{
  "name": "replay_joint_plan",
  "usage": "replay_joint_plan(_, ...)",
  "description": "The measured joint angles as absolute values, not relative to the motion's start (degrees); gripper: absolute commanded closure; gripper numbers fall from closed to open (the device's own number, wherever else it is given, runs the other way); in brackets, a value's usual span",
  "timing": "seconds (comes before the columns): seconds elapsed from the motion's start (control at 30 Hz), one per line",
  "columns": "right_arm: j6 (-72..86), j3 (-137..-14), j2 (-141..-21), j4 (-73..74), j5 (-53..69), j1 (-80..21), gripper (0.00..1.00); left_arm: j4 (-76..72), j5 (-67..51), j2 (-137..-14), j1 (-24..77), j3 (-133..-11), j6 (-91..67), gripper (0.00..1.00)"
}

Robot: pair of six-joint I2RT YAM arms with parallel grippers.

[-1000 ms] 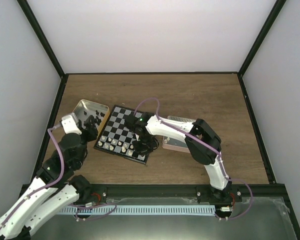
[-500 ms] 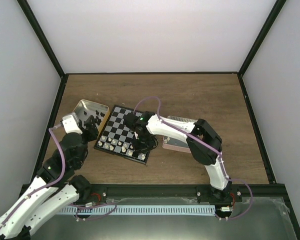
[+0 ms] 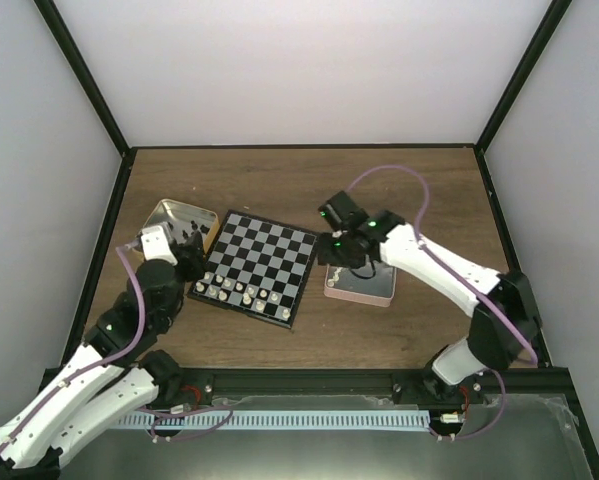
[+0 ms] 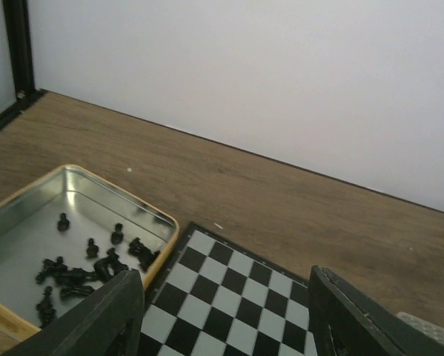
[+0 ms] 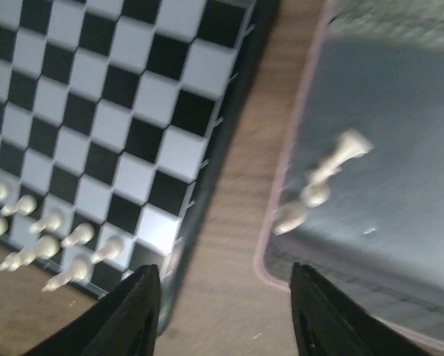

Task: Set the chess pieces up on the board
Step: Pick up the chess piece from the storage box.

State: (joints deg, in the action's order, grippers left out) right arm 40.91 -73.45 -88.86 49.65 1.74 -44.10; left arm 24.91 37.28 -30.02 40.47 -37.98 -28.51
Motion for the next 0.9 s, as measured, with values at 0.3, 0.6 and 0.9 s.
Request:
replay_joint_plan(0.3,43.6,-59.0,-80.8,42.7,-2.8,-35.9,0.48,21.3,29.5,-33.6,40.5,-37.6,-29.8,0.36)
replay_joint_plan(0.6,43.7,-57.6,-90.2,36.4,-1.0,-33.6,0.57,19.0,24.5,-36.6,40.5,-37.3,-33.2,0.37)
replay_joint_plan(0.9,46.3,-57.6,-95.8,31.8,-2.0,-33.5,0.63,18.4,22.9,-38.8,40.5,-37.3,-34.4,0.37)
